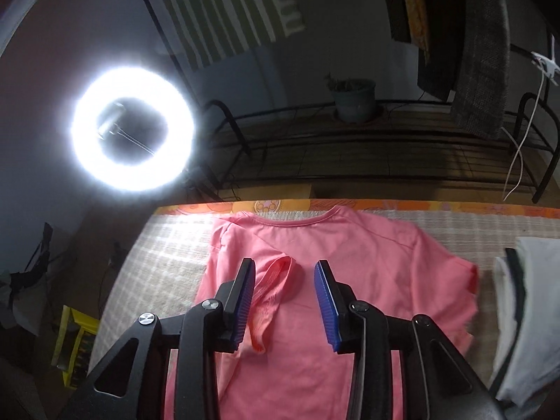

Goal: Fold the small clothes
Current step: 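Move both tools across to the opposite side edge of the shirt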

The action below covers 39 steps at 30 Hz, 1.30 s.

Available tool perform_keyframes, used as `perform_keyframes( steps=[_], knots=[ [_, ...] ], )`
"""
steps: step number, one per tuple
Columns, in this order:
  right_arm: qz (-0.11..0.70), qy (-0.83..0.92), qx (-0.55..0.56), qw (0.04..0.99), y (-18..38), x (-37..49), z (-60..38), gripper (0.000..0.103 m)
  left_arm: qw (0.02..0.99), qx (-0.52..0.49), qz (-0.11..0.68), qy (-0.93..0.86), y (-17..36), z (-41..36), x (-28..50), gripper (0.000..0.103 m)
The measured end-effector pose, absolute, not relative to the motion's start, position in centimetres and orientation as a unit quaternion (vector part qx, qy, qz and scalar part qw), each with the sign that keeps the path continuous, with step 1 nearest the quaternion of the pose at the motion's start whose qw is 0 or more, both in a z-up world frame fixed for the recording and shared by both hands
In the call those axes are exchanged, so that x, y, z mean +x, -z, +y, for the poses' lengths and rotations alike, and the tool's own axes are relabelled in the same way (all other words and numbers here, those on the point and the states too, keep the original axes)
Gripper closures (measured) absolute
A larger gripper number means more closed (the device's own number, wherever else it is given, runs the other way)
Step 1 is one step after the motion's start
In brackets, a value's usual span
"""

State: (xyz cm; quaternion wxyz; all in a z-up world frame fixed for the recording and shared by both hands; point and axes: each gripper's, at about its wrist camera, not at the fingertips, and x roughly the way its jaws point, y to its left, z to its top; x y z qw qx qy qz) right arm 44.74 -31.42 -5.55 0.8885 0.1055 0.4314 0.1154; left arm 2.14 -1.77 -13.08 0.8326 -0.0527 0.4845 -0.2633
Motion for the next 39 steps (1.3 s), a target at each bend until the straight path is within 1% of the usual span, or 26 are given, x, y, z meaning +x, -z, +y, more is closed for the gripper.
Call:
perform_keyframes(
  steps=[4, 8, 14, 21, 24, 30, 36, 37, 38, 39],
  knots=[
    [0.406, -0.125, 0.109, 0.899, 2.2, 40.3, -34.2, 0.067, 0.856, -0.056, 0.454, 0.242, 11.3, -0.7, 1.1, 0.075],
    [0.385, -0.129, 0.114, 0.907, -0.5, 35.3, -37.1, 0.067, 0.872, -0.063, 0.434, 0.217, 10.7, 0.4, 0.9, 0.075],
    [0.366, -0.125, 0.096, 0.917, -2.1, 28.3, -40.5, 0.067, 0.887, -0.06, 0.41, 0.206, 10.5, -0.5, 1.4, 0.076],
    [0.38, -0.119, 0.096, 0.912, -0.3, 22.7, -44.6, 0.065, 0.88, -0.038, 0.402, 0.248, 11.4, -7.0, 2.8, 0.076],
    [0.39, -0.117, 0.093, 0.908, 0.8, 20.7, -46.9, 0.058, 0.868, -0.029, 0.41, 0.28, 12.5, -11.1, 3.4, 0.076],
    [0.401, -0.117, 0.105, 0.903, 2.7, 17.2, -52.6, 0.057, 0.837, -0.003, 0.429, 0.339, 14.5, -19.0, 4.0, 0.075],
    [0.405, -0.086, 0.112, 0.903, 3.1, 15.2, -58.4, 0.051, 0.802, 0.006, 0.453, 0.389, 15.6, -25.4, 3.6, 0.075],
    [0.407, -0.083, 0.116, 0.902, 3.3, 15.2, -59.2, 0.051, 0.799, 0.013, 0.454, 0.395, 15.7, -26.2, 3.4, 0.066],
    [0.408, -0.082, 0.118, 0.902, 3.5, 15.3, -59.7, 0.051, 0.797, 0.022, 0.453, 0.399, 15.9, -27.0, 3.1, 0.053],
    [0.41, -0.083, 0.122, 0.9, 3.9, 15.4, -60.1, 0.051, 0.796, 0.033, 0.451, 0.401, 16.1, -27.9, 2.8, 0.048]
  ],
)
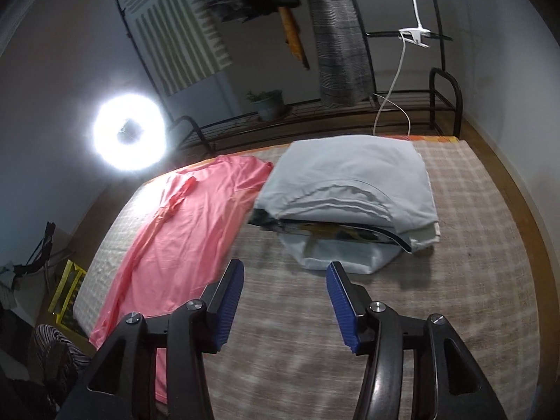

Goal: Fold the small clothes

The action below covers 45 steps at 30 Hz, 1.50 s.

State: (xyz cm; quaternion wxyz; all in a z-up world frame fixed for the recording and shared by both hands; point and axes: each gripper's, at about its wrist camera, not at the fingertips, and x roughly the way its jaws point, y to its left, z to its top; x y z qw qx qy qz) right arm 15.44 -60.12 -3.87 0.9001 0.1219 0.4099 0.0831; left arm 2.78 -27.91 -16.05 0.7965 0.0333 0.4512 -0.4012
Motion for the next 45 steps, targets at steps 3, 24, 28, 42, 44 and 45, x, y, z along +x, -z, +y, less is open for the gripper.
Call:
perform_keyframes(
  steps=[3, 24, 28, 42, 44, 45],
  knots=[
    [0.418, -0.094, 0.134, 0.894, 5.2, 16.3, -60.7, 0.051, 0.803, 0.073, 0.448, 0.387, 16.8, -30.0, 2.4, 0.047],
    [0.499, -0.156, 0.206, 0.827, 16.5, 33.6, -47.1, 0.051, 0.825, 0.006, 0.457, 0.332, 16.3, -26.6, 5.5, 0.103],
    [0.515, -0.118, 0.195, 0.826, 17.9, 36.3, -45.6, 0.052, 0.822, -0.005, 0.458, 0.339, 16.2, -26.0, 5.7, 0.103],
    [0.478, -0.096, 0.162, 0.858, 15.8, 39.6, -44.4, 0.103, 0.81, -0.062, 0.465, 0.351, 16.2, -23.2, 6.2, 0.103],
    [0.484, -0.082, 0.136, 0.86, 15.3, 39.9, -43.8, 0.103, 0.811, -0.071, 0.465, 0.349, 16.2, -22.4, 6.3, 0.103],
    [0.49, -0.075, 0.125, 0.859, 15.1, 40.1, -43.4, 0.103, 0.812, -0.075, 0.464, 0.346, 16.1, -22.0, 6.3, 0.103]
  ],
)
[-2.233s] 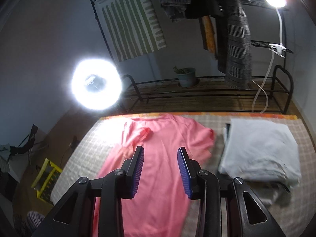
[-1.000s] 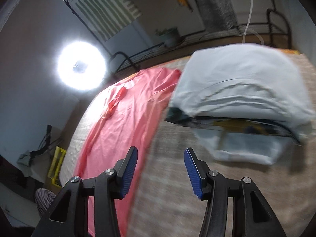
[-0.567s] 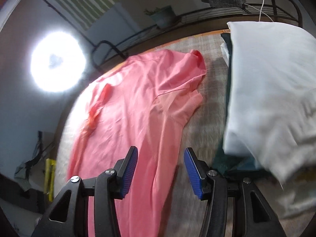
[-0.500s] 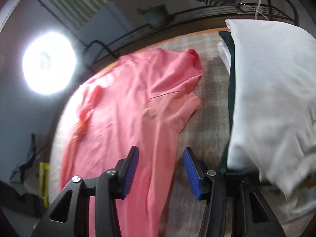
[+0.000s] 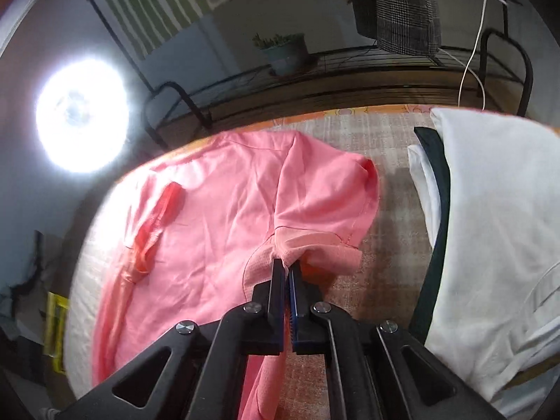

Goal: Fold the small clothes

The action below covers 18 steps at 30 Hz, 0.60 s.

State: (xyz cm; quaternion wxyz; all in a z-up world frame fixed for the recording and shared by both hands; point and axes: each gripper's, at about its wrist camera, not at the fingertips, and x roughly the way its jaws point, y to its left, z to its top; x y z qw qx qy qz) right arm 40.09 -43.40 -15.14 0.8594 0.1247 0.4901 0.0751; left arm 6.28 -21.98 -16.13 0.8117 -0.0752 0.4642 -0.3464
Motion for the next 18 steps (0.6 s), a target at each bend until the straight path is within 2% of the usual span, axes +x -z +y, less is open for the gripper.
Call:
perform_keyframes(
  steps=[12, 18],
  knots=[
    [0.506, -0.072, -0.036, 0.859, 12.4, 41.7, -32.5, 0.103, 0.819, -0.159, 0.459, 0.305, 15.5, -13.3, 6.6, 0.103],
    [0.519, -0.083, -0.096, 0.845, 13.5, 43.2, -26.3, 0.103, 0.824, -0.179, 0.471, 0.258, 16.9, -8.8, 7.5, 0.103]
  ],
)
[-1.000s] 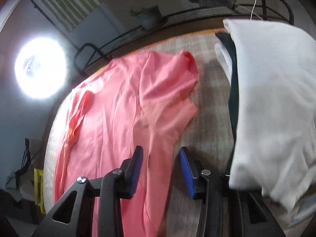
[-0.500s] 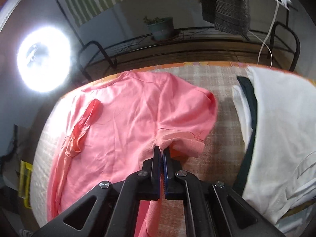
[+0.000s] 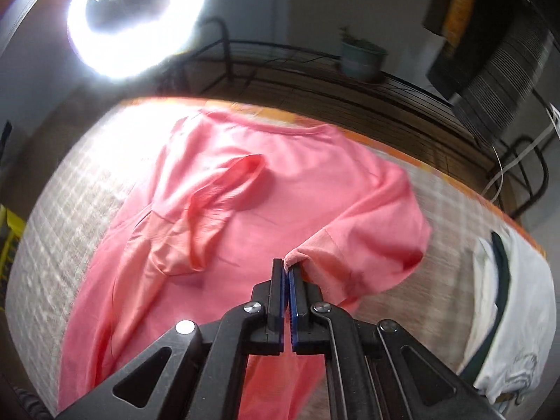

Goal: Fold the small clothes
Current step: 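Fold the gripped side edge over the shirt with both tools and open them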

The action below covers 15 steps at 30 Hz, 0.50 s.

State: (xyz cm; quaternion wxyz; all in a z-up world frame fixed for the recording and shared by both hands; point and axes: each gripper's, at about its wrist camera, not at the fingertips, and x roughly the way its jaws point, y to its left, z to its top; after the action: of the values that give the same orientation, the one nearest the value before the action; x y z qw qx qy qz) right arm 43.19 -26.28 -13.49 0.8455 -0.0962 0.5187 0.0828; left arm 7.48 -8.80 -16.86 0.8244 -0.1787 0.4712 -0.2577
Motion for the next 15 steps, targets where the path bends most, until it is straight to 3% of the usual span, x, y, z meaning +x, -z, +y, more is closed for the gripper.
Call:
perform_keyframes(
  steps=[7, 8, 9, 11, 13, 15],
  knots=[
    [0.549, -0.094, -0.091, 0.826, 17.2, 45.0, -23.2, 0.1, 0.817, -0.175, 0.501, 0.225, 19.0, -6.4, 8.5, 0.103],
    [0.557, -0.1, -0.085, 0.82, 17.7, 45.1, -23.2, 0.095, 0.815, -0.175, 0.505, 0.224, 19.2, -6.3, 8.7, 0.103],
    [0.565, -0.112, -0.073, 0.815, 17.9, 45.1, -23.2, 0.084, 0.813, -0.177, 0.507, 0.224, 19.1, -6.1, 8.7, 0.103],
    [0.56, -0.139, -0.037, 0.816, 17.2, 44.6, -24.2, 0.074, 0.817, -0.178, 0.499, 0.229, 18.4, -5.7, 8.5, 0.103],
    [0.544, -0.174, 0.014, 0.82, 15.6, 43.5, -26.6, 0.073, 0.823, -0.167, 0.488, 0.237, 17.5, -5.0, 8.3, 0.103],
    [0.518, -0.183, 0.069, 0.833, 13.8, 42.5, -30.0, 0.064, 0.829, -0.162, 0.477, 0.245, 16.3, -4.5, 8.3, 0.103]
  ],
)
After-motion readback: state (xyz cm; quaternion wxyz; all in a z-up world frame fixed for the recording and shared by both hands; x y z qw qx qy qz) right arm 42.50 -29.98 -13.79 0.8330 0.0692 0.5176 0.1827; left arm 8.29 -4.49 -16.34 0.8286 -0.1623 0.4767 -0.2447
